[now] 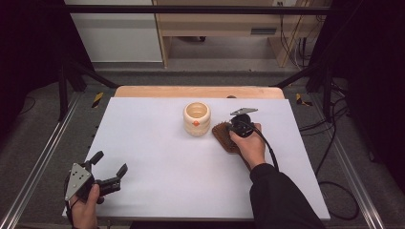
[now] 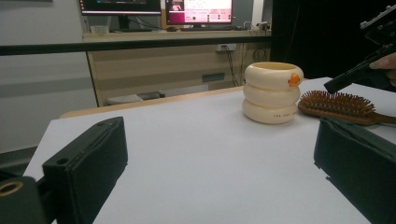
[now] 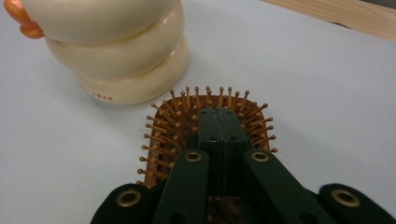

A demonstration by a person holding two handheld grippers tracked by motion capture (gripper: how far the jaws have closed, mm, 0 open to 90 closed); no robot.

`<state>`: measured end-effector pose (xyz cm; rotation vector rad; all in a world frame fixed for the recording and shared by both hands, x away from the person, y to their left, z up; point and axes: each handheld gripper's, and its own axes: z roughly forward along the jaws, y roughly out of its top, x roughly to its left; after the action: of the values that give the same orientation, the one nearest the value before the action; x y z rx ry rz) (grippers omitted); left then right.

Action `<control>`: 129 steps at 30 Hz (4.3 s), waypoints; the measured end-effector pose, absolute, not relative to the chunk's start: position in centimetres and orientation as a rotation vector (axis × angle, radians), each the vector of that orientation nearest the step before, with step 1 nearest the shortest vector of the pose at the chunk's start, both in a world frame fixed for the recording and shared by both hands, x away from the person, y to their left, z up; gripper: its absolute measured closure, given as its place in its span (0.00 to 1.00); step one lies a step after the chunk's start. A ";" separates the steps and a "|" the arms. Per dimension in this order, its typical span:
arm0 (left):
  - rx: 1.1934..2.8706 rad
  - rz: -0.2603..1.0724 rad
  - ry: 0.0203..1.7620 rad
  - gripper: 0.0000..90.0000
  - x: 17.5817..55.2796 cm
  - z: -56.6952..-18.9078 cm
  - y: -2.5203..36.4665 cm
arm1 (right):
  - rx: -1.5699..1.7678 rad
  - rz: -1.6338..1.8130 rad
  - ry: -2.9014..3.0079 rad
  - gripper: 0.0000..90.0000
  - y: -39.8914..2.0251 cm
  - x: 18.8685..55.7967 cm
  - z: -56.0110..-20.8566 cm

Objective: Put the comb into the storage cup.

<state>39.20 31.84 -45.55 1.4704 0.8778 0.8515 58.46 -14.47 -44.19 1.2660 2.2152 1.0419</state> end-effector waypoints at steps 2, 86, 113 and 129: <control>1.472 0.850 0.878 0.03 39.2 -45.6 31.8 | 1.246 1.020 2.226 1.00 -14.3 58.4 -44.3; 1.492 0.853 0.874 0.03 39.0 -45.6 31.6 | 1.093 1.113 2.320 0.60 -19.5 46.4 -41.3; 1.497 0.845 0.879 0.03 39.0 -45.7 31.6 | 1.238 0.912 2.394 0.14 -22.2 44.8 -43.0; 1.501 0.845 0.878 0.03 39.1 -45.8 31.5 | 1.273 0.852 2.431 0.15 -22.6 44.4 -44.2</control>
<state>39.07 31.52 -45.77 1.5013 0.8781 0.8447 44.41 -22.57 -44.18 1.2726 2.4308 0.8518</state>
